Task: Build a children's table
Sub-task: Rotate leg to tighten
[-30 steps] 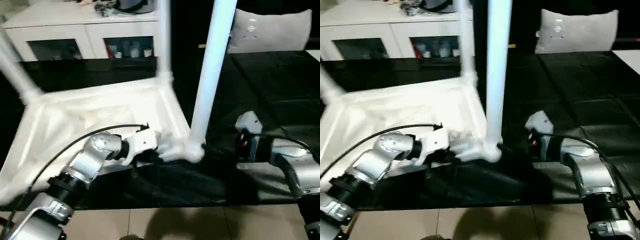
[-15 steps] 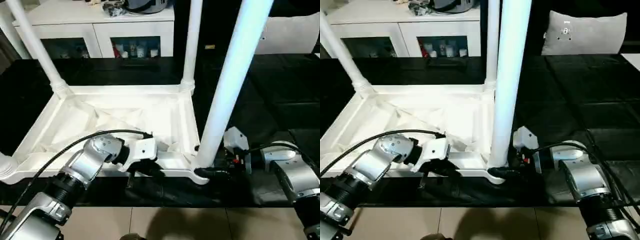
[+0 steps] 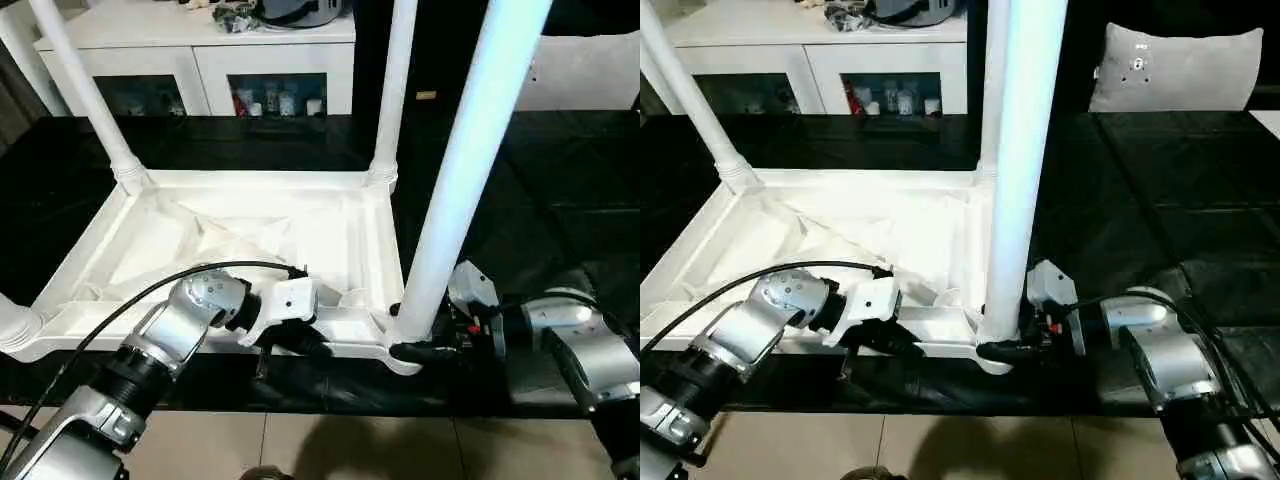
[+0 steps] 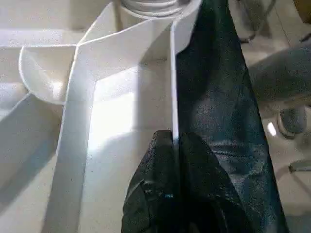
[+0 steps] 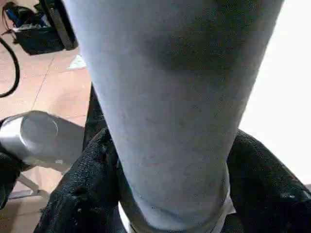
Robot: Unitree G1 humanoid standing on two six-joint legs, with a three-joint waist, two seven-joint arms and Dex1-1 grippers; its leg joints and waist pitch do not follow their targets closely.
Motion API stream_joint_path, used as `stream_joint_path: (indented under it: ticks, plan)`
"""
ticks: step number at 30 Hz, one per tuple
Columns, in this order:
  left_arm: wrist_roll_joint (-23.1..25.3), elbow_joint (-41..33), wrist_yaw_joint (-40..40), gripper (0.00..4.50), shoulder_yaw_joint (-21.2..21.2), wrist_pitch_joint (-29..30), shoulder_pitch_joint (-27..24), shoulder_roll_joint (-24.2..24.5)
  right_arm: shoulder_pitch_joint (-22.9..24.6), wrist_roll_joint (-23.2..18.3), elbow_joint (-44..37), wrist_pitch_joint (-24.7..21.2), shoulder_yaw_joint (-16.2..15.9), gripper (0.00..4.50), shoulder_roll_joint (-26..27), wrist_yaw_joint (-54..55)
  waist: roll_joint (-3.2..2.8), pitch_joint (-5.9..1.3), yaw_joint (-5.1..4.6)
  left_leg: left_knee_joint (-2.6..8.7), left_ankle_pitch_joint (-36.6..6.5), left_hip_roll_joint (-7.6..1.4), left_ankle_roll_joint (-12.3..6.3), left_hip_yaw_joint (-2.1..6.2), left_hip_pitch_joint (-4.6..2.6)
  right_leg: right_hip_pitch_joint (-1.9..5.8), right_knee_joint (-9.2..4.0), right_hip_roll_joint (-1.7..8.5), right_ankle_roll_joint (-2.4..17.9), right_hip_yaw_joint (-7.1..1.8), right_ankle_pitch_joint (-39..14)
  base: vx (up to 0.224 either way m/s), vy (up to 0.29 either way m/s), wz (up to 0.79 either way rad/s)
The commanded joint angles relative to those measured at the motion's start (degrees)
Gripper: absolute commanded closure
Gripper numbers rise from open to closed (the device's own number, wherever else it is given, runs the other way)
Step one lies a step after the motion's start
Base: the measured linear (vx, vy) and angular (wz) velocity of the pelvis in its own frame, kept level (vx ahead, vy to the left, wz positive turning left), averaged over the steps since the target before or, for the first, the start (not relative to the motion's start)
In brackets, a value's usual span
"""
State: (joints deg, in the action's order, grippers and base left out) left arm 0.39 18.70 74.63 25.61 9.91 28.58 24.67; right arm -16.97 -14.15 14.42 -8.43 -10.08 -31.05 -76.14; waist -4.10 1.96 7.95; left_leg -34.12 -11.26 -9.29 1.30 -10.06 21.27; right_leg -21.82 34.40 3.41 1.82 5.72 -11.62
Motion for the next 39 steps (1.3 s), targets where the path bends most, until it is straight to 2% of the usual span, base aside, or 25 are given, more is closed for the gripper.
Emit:
stream_joint_path:
  ticks: [1, 2, 3, 4, 5, 6, 8, 10, 13, 15, 16, 18, 19, 20, 21, 22, 25, 26, 29, 30, 32, 35, 36, 37, 39]
  plan:
    - [-1.21, -1.39, -1.15, 4.5, 0.92, 2.8, -1.2, -1.69, 0.76, 0.17, 0.3, -2.34, -1.18, 1.78, 1.82, 3.57, 0.99, -3.15, -0.44, 3.48, -6.23, -4.9, -6.06, 1.8, -0.51, 2.35, -4.19, 6.21, 10.25, -3.67, -10.63, 0.0, 0.0, 0.0]
    - [-1.41, -1.74, -2.27, 4.5, 0.42, 4.11, -1.4, -2.19, 0.61, 0.32, 0.5, -3.37, -0.88, 1.78, 2.6, 5.37, 1.08, -2.94, -0.66, 3.6, -7.71, -4.66, -5.43, 1.72, -0.49, 2.45, -4.55, 6.21, 9.74, -3.65, -13.53, 0.0, 0.0, 0.0]
    - [-2.27, -2.72, -4.46, 4.5, -0.75, 6.82, -1.87, -3.47, -0.14, 0.59, 1.65, -6.19, 0.15, 1.78, 4.83, 10.28, 0.79, -2.81, -0.7, 3.68, -8.63, -4.6, -5.01, 1.74, -0.55, 2.38, -4.78, 6.27, 9.35, -3.63, -15.43, 0.0, 0.0, 0.0]
    - [-2.86, -3.38, -5.85, 4.5, -1.52, 8.55, -2.17, -4.33, -0.67, 0.75, 2.46, -8.14, 0.85, 1.78, 6.33, 13.55, 0.87, -2.4, -1.29, 3.99, -11.06, -4.54, -3.98, 1.81, -0.77, 2.16, -5.36, 6.21, 8.64, -3.53, -19.76, 0.0, 0.0, 0.0]
    - [-3.08, -3.84, -7.26, 4.5, -2.14, 10.02, -2.34, -5.12, -1.05, 1.08, 3.17, -9.0, 1.49, 1.78, 7.62, 16.41, 0.97, -2.42, -1.64, 4.09, -11.82, -4.51, -3.21, 1.93, -0.93, 2.31, -5.44, 6.24, 8.22, -3.53, -21.32, 0.0, 0.0, 0.0]
    - [-3.07, -4.7, -11.16, 4.5, -3.43, 12.84, -2.66, -7.27, -1.97, 1.96, 4.98, -9.98, 3.1, 1.78, 10.98, 23.42, 0.85, -2.06, -2.82, 4.48, -14.45, -4.41, -1.42, 2.25, -0.88, 2.3, -5.82, 6.28, 7.34, -3.35, -25.58, 0.0, 0.0, 0.0]
    - [-1.7, -4.76, -19.28, 4.5, -5.46, 16.46, -2.5, -11.89, -3.06, 2.98, 7.27, -10.11, 5.28, 1.78, 15.84, 32.7, 0.87, -1.9, -4.21, 4.53, -17.54, -4.29, 0.28, 2.5, -1.1, 2.11, -6.25, 6.37, 6.44, -3.1, -28.85, 0.0, 0.0, 0.0]
    - [-0.99, -3.47, -28.13, 4.5, -8.18, 19.84, -1.48, -17.86, -4.17, 4.06, 9.61, -10.34, 7.2, 1.78, 19.9, 41.05, 1.14, -1.93, -5.21, 4.49, -18.03, -4.1, 0.54, 2.56, -1.4, 2.1, -6.59, 6.44, 6.37, -3.16, -28.81, 0.0, 0.0, 0.0]
    - [0.16, -0.42, -36.57, 4.5, -10.21, 20.15, 0.61, -23.17, -5.63, 5.22, 12.78, -9.3, 9.14, 1.78, 22.9, 49.08, 1.15, -1.96, -5.9, 4.29, -16.98, -3.75, -0.96, 2.3, -1.25, 2.08, -6.97, 6.34, 6.34, -3.36, -27.68, 0.0, 0.0, 0.0]
    - [0.46, 0.39, -38.3, 4.5, -10.56, 19.61, 1.09, -24.02, -5.9, 5.4, 13.48, -8.5, 9.46, 1.78, 23.16, 50.21, 1.26, -2.09, -5.79, 4.09, -15.91, -3.42, -1.92, 2.15, -1.26, 2.11, -7.17, 6.29, 5.64, -3.33, -28.19, 0.0, 0.0, 0.0]
    - [1.13, 0.97, -40.46, 4.5, -10.65, 19.22, 1.65, -25.09, -6.07, 5.36, 13.99, -7.35, 9.97, 1.44, 23.72, 50.71, 1.27, -2.17, -5.63, 4.08, -14.39, -3.47, -2.75, 2.05, -0.96, 2.14, -7.15, 6.24, 5.29, -3.46, -27.27, 0.0, 0.0, 0.0]
    - [1.85, 0.8, -41.23, 4.5, -10.19, 19.2, 1.82, -25.55, -5.88, 5.48, 13.67, -6.68, 10.18, 1.09, 24.16, 50.47, 1.28, -2.3, -5.49, 4.08, -13.7, -3.61, -3.14, 1.99, -0.97, 2.09, -7.01, 6.17, 5.45, -3.55, -25.88, 0.0, 0.0, 0.0]
    - [2.67, -0.1, -40.48, 4.5, -9.29, 19.53, 1.46, -25.54, -5.19, 5.39, 12.35, -6.6, 10.3, 1.09, 24.58, 49.42, 0.43, -2.42, -5.29, 4.12, -12.86, -3.8, -3.37, 2.14, -0.9, 2.17, -6.63, 6.18, 5.98, -3.62, -23.91, 0.0, 0.0, 0.0]
    - [3.31, -0.75, -39.82, 4.5, -8.72, 19.68, 1.02, -25.2, -4.7, 5.21, 11.44, -6.55, 10.4, 1.03, 24.67, 48.74, 0.85, -2.46, -5.45, 4.17, -12.63, -3.93, -3.67, 2.08, -0.72, 2.23, -6.53, 6.08, 6.5, -3.67, -21.84, 0.0, 0.0, 0.0]
    - [3.31, -0.75, -39.82, 4.5, -8.72, 19.68, 1.02, -25.2, -4.7, 5.21, 11.44, -6.55, 10.4, 1.03, 24.67, 48.74, 0.8, -2.53, -5.38, 4.23, -12.15, -3.96, -3.76, 2.16, -0.6, 2.45, -6.3, 6.09, 6.84, -3.66, -20.56, 0.0, 0.0, 0.0]
    - [3.86, -0.84, -38.64, 4.5, -7.7, 19.4, 0.71, -23.73, -4.04, 5.19, 10.31, -5.51, 10.17, 0.71, 23.91, 47.69, 0.67, -2.75, -5.23, 4.14, -10.44, -4.08, -4.35, 2.14, -0.44, 2.64, -5.82, 6.17, 7.92, -3.69, -16.83, 0.0, 0.0, 0.0]
    - [4.14, -0.73, -38.0, 4.5, -7.14, 18.83, 0.65, -22.85, -3.78, 5.13, 9.91, -4.84, 10.19, 0.61, 23.44, 47.26, 0.69, -2.86, -5.07, 4.05, -9.65, -4.09, -4.96, 2.06, -0.22, 2.74, -5.66, 6.22, 8.37, -3.66, -15.5, 0.0, 0.0, 0.0]
    - [4.61, -0.41, -35.82, 4.5, -5.98, 16.72, 0.6, -20.73, -3.28, 4.52, 8.94, -3.52, 10.39, 0.43, 22.11, 45.42, 0.69, -2.77, -4.88, 4.01, -9.34, -4.06, -5.27, 2.05, -0.16, 2.68, -5.84, 6.33, 8.37, -3.66, -15.79, 0.0, 0.0, 0.0]
    - [5.19, 0.12, -32.89, 4.5, -4.77, 14.25, 0.57, -17.86, -2.66, 3.61, 7.43, -1.76, 10.44, 0.21, 19.62, 41.95, 0.68, -2.63, -4.49, 4.13, -9.89, -4.13, -5.23, 2.15, -0.12, 2.69, -5.85, 6.22, 7.53, -3.61, -17.0, 0.0, 0.0, 0.0]
    - [5.19, 0.12, -32.89, 4.5, -4.77, 14.25, 0.57, -17.86, -2.66, 3.61, 7.43, -1.76, 10.44, 0.13, 19.62, 41.95, 0.78, -2.6, -4.74, 4.16, -10.23, -4.13, -5.28, 1.97, -0.1, 2.63, -5.88, 6.14, 7.47, -3.7, -17.34, 0.0, 0.0, 0.0]
    - [5.21, 0.43, -30.73, 4.5, -4.27, 13.02, 0.45, -16.08, -2.2, 2.82, 6.18, -1.08, 10.16, 0.06, 17.35, 38.35, 0.64, -2.83, -4.54, 3.93, -9.26, -4.17, -5.27, 2.01, -0.17, 2.72, -5.61, 6.2, 7.84, -3.71, -15.84, 0.0, 0.0, 0.0]
    - [4.47, 0.46, -21.2, 4.5, -2.18, 6.9, -0.53, -10.65, -1.09, 1.64, 2.03, -0.74, 9.17, 0.06, 9.34, 25.75, 0.6, -3.1, -4.24, 3.63, -7.51, -4.19, -6.61, 1.96, 0.08, 2.87, -5.08, 6.15, 8.38, -3.73, -11.67, 0.0, 0.0, 0.0]
    - [4.47, 0.46, -21.2, 4.5, -2.18, 6.9, -0.53, -10.65, -1.09, 1.64, 2.03, -0.74, 9.17, 0.06, 9.34, 25.75, 0.61, -3.12, -4.03, 3.59, -7.17, -4.17, -6.99, 2.01, 0.03, 2.82, -5.07, 6.11, 8.44, -3.66, -11.08, 0.0, 0.0, 0.0]
    - [3.8, 0.14, -16.68, 4.5, -0.82, 4.65, -0.9, -8.15, -0.62, 2.07, 0.44, 0.11, 7.65, 0.06, 5.43, 20.22, 0.7, -3.09, -4.03, 3.46, -6.56, -4.15, -7.67, 1.93, 0.22, 2.84, -4.78, 6.06, 8.79, -3.65, -9.43, 0.0, 0.0, 0.0]
    - [3.1, 0.26, -13.02, 4.5, 0.11, 2.8, -0.9, -6.27, -0.06, 3.11, -0.44, 2.14, 5.36, 0.06, 1.92, 14.88, 0.72, -3.08, -3.84, 3.36, -6.23, -4.39, -8.49, 1.83, 0.09, 2.69, -4.62, 6.02, 9.21, -3.56, -8.65, 0.0, 0.0, 0.0]
